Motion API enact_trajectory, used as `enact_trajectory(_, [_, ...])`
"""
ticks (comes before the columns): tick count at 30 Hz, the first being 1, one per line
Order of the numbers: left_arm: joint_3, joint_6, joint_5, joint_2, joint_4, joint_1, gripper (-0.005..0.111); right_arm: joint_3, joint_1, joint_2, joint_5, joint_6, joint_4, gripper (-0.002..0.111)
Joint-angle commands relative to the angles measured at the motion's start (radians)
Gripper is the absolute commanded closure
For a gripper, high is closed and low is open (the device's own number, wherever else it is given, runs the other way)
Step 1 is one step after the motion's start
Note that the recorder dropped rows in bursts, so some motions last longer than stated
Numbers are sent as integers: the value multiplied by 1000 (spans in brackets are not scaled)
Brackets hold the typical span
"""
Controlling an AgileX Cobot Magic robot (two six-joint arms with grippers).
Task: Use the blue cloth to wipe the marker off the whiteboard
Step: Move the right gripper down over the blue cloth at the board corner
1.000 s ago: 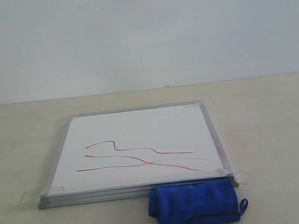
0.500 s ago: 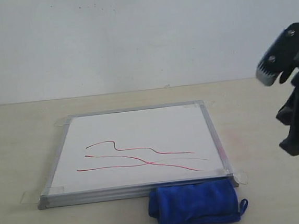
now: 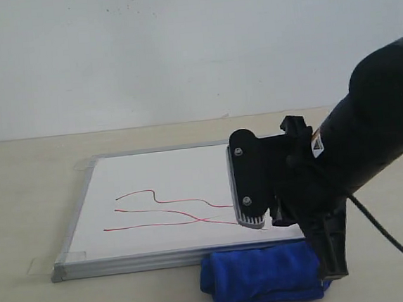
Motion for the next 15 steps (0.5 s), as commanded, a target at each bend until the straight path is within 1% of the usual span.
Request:
enact_trajectory(1, [4,7,1,-3,5,3,103,-5,17,38,-58,18,14,80])
enact_trajectory(2, [4,7,1,-3,5,3,103,-5,17,48,-64,18,14,73])
enact_trajectory(3, [4,7,1,-3,5,3,103,-5,17,71,-78,18,14,63])
enact_trajectory(4, [4,7,1,-3,5,3,103,-5,17,82,-83,18,14,61])
enact_trajectory(10, [4,7,1,-3,5,3,103,-5,17,195,-89,18,18,61])
enact_trajectory(15, [4,7,1,-3,5,3,103,-5,17,196,-89,18,40,61])
